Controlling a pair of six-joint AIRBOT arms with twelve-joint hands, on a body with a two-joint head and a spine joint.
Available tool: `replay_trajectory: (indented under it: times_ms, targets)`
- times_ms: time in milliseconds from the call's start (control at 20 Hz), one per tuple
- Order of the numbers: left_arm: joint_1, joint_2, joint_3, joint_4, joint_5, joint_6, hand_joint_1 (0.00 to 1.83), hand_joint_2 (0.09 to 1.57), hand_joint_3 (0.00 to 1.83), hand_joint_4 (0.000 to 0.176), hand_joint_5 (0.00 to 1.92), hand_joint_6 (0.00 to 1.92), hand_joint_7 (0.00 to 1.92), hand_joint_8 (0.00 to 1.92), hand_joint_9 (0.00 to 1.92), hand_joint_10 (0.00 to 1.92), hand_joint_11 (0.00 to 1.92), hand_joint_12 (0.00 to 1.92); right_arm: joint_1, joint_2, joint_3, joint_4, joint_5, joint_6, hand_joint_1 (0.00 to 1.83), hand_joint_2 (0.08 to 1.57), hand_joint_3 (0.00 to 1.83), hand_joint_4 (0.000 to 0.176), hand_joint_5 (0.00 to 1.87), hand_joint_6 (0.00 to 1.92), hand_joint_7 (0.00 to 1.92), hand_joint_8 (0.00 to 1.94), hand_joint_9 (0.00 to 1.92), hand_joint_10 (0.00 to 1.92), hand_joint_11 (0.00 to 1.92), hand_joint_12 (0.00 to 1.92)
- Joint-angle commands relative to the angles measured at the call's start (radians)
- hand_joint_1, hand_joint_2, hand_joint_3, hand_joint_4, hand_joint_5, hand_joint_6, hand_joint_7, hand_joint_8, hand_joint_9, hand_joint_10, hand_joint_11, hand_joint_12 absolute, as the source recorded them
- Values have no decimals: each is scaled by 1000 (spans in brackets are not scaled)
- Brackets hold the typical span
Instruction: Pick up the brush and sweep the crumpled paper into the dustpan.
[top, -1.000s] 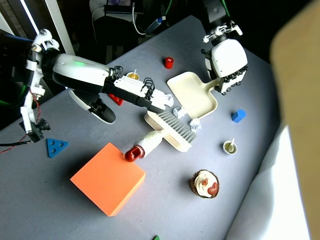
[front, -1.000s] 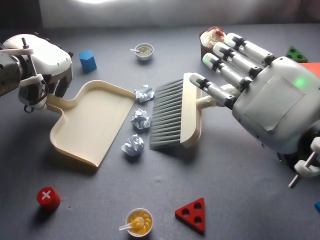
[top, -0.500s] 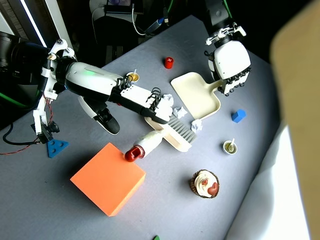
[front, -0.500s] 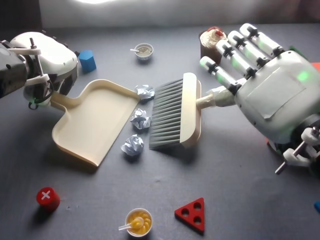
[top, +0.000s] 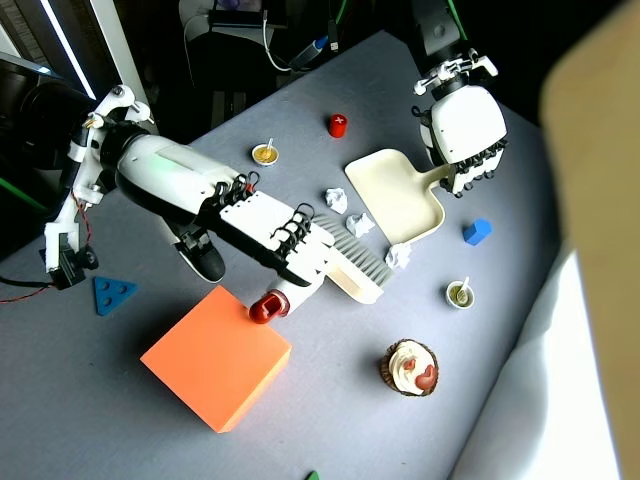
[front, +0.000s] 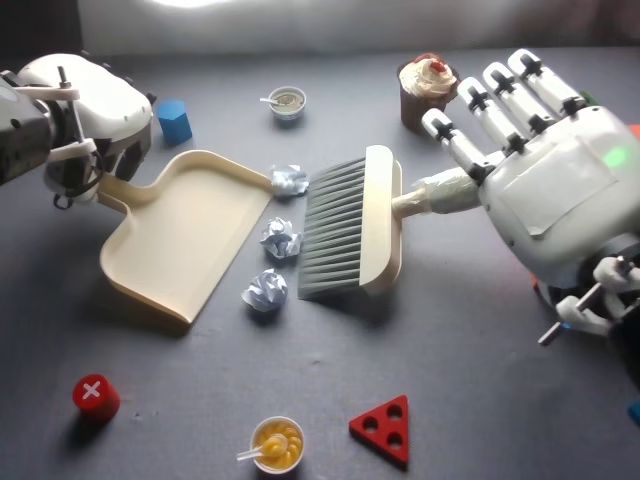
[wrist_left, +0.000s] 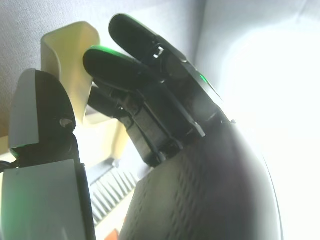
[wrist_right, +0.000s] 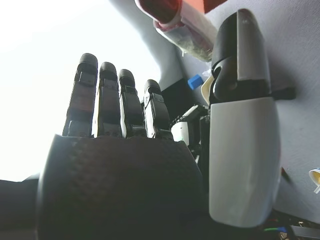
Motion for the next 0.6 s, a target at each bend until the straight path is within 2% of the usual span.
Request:
replay_trajectory:
  times_ms: [0, 150, 550]
  targets:
    - [0, 17, 3, 21, -59, 8, 1392, 1060, 0, 0, 983, 933, 1161, 523, 1056, 1038, 936, 741, 12, -4, 10, -80, -108, -5, 1165, 953, 0, 0, 49, 4, 61, 2, 91, 1, 157, 11]
    - [3, 25, 2, 9, -65, 8, 1392, 1059, 0, 0, 984, 952, 1186, 459, 1053, 1039, 931, 745, 12, -47, 48, -48, -124, -7, 1155, 967, 6, 0, 53, 4, 60, 0, 94, 1, 155, 9]
    - [-5, 15, 35, 14, -98, 8, 1391, 1061, 0, 0, 970, 976, 1175, 486, 1059, 1020, 944, 719, 32, -174, 186, 25, -133, -2, 1160, 964, 1, 0, 44, 2, 61, 2, 113, 6, 177, 17]
